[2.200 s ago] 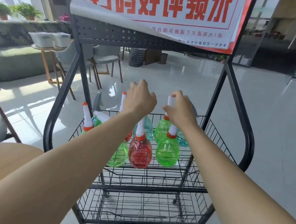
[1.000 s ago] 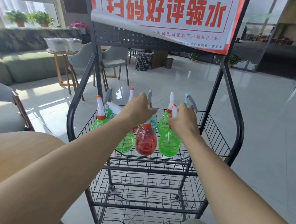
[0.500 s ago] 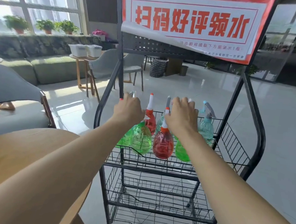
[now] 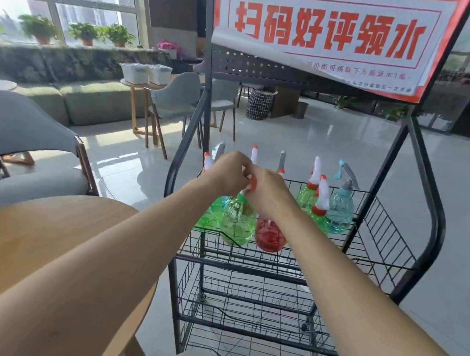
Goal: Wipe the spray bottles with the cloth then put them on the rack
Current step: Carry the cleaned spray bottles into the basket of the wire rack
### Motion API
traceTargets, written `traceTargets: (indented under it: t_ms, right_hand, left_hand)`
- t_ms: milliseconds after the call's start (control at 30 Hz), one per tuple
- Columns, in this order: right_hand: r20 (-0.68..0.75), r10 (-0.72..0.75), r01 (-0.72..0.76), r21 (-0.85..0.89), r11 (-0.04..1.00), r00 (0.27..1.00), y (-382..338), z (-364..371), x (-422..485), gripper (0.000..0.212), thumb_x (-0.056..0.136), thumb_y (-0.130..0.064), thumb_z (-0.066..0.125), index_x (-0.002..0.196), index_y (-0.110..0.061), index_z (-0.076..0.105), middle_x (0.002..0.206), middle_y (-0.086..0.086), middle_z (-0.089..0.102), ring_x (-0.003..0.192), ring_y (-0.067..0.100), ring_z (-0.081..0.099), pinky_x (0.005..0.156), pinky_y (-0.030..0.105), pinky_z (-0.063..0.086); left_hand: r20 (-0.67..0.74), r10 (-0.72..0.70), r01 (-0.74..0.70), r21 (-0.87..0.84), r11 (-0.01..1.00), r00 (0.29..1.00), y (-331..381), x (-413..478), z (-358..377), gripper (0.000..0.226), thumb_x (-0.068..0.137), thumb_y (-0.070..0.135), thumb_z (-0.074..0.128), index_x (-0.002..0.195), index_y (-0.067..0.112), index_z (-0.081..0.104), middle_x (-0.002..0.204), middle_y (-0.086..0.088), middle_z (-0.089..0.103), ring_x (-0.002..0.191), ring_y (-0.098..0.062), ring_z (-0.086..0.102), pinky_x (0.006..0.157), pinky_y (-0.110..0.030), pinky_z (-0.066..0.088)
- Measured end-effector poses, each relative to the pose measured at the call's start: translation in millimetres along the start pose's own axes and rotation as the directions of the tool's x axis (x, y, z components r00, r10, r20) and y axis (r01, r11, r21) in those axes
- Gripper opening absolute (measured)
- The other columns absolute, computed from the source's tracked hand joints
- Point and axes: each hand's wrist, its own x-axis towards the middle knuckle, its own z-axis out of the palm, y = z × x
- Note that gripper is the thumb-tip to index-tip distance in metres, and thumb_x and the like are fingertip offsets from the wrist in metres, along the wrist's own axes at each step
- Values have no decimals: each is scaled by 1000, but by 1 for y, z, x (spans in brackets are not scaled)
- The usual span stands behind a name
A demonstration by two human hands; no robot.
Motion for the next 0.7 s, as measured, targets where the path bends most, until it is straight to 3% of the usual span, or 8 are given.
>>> traceTargets:
  t_ms: [67,133,233,333,433,567,700]
  right_hand:
    - [0,4,-4,48,999,1000,4,5,2,46,99,-7,60,142,-23,58,112,12,67,94,29,64,76,31,43]
    - [-32,10,-6,107,994,999,5,5,5,45,102,-14,57,146,-26,57,109,12,66,89,26,63,75,30,42]
    - [8,27,-28,172,985,1000,4,2,9,56,99,-14,66,151,-29,54,127,10,56,108,27,60,87,29,44]
    - [50,39,-48,195,980,998,3,4,15,53,98,-19,71,148,-32,58,142,11,53,116,28,61,90,33,48]
    - [66,55,-68,217,974,996,2,12,18,44,100,-20,68,144,-28,63,157,13,51,112,29,68,89,36,57]
    - [63,72,-87,274,958,995,6,14,17,45,101,-16,68,146,-22,63,153,13,58,112,29,71,92,35,56]
    - [63,101,-116,306,945,993,8,15,18,45,101,-17,71,145,-21,63,152,13,58,101,27,74,75,31,55]
  left_hand:
    - [-31,-22,19,-93,995,999,2,-4,-6,29,92,6,66,103,32,75,104,-5,79,77,-14,71,101,-53,57]
    - [-161,-45,16,-179,984,986,1,-6,-13,39,95,3,63,130,18,68,133,-10,65,97,-22,67,85,-40,59]
    - [-357,-132,83,-151,985,925,-8,-6,-21,30,102,8,60,131,5,54,139,-19,48,106,-34,59,83,-36,47]
    - [-237,-154,156,-12,988,959,-19,-7,-18,34,106,12,59,134,-1,47,137,-27,47,115,-40,58,91,-43,52]
    - [-117,-164,168,23,985,979,-29,-13,-9,36,102,6,62,134,1,48,126,-21,57,102,-34,59,78,-37,47]
    - [-88,-130,135,54,989,988,-36,-17,-7,50,94,-10,58,141,5,47,115,-17,65,92,-31,60,71,-37,48]
    - [-89,-119,125,65,990,989,-34,-19,-16,55,94,-5,64,145,7,47,117,-15,65,92,-28,60,69,-33,46]
